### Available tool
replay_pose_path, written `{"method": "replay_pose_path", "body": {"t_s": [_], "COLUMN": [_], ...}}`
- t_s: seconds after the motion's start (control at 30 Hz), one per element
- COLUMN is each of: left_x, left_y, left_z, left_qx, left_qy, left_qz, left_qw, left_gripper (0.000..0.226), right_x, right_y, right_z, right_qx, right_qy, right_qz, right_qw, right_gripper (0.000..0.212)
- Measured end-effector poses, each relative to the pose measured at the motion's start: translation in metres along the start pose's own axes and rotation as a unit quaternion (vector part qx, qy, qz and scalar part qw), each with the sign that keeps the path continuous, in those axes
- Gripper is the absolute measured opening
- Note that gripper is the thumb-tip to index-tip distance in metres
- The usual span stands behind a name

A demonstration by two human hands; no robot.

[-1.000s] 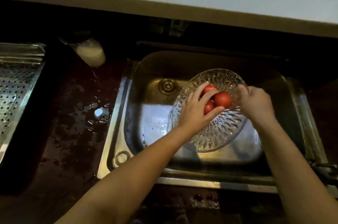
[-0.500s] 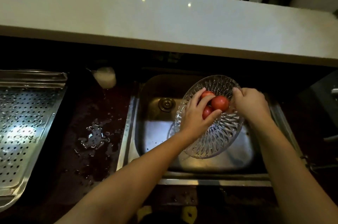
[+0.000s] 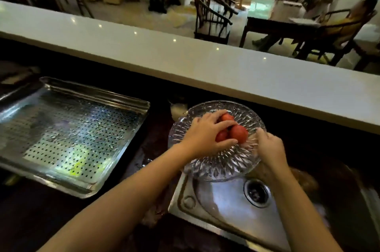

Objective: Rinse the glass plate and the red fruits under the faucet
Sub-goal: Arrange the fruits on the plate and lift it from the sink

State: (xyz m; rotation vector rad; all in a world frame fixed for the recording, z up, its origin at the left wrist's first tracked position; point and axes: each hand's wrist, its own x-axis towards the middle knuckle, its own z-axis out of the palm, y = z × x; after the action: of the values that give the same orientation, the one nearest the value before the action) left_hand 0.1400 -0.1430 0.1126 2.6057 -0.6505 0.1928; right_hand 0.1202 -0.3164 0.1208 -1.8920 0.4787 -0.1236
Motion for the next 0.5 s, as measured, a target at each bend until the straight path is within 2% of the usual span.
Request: {"method": "replay_pose_path", "body": {"t_s": [0.13, 0.23, 0.5], "left_x": [-0.035, -0.063, -0.126], "left_y": [-0.043, -0.076, -0.182], "left_z": [-0.044, -0.072, -0.122], "left_qx": [0.068, 0.092, 0.117], "left_qy": [-0.003, -0.009, -0.034], "left_qz": [-0.064, -0.103, -0.18], "left_qw": [0.996, 0.99, 0.976], "left_gripper": [0.057, 0.056, 0.057], "right_x": [-0.013, -0.033, -0.072], "right_y": [-0.014, -0.027, -0.05], "right_z": [0.066, 0.117, 0.252], "right_qx": [0.078, 0.096, 0.115], "right_qy": [-0.096, -0.147, -0.195], "right_qz": [0.006, -0.009, -0.004], "right_qw": [0.992, 0.984, 0.974], "right_gripper": [0.032, 0.033, 0.034]}}
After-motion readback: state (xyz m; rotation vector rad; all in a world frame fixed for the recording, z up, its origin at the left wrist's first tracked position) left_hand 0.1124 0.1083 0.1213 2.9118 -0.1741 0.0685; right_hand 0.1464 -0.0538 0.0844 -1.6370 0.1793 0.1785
